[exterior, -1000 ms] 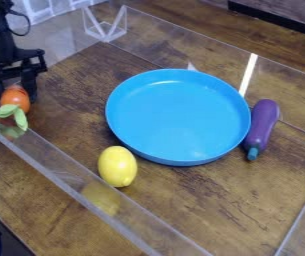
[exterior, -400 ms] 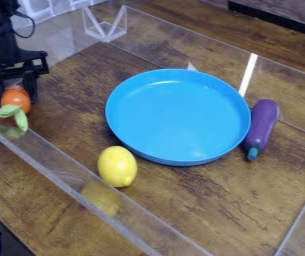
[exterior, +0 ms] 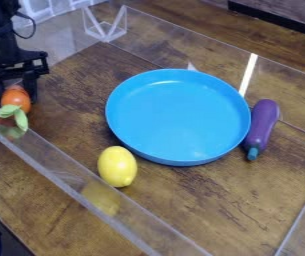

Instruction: Put the carrot on the blue tray

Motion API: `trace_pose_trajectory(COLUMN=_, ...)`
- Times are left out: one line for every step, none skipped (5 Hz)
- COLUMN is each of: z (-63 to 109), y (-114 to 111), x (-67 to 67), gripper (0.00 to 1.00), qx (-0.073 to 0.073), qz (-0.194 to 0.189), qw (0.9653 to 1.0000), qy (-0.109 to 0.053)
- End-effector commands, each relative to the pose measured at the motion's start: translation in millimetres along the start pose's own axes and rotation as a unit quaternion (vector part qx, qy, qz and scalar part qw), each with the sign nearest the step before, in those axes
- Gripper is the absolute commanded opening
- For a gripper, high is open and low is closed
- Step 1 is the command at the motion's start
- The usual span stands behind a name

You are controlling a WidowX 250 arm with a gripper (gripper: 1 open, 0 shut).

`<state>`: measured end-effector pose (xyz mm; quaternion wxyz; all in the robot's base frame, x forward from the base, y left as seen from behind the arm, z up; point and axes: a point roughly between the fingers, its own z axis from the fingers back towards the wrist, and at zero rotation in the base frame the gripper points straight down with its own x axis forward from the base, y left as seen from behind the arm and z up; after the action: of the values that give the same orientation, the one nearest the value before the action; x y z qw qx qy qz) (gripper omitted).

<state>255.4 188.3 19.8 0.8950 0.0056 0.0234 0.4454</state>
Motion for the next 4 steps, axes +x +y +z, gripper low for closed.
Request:
trace_pose_trajectory(z=-2.0, y=0.9, x=-30.6, gripper=0.00, qx=0.022, qz=0.004, qw=0.9991, qy=0.034)
trace_pose_trajectory(z=-2.6, y=-8.7, x=-43.3, gripper=0.00, qx=0.024, qz=0.001, qw=0.9990, qy=0.038)
trace_pose_trajectory(z=6.1, y=-2.0, x=-34.3, gripper=0.00, qx=0.022, qz=0.014, qw=0.9988, qy=0.042)
trace_pose_trajectory(z=20.4, y=4.5, x=-25.8, gripper=0.00, qx=0.020, qz=0.025, qw=0.9987, qy=0.040)
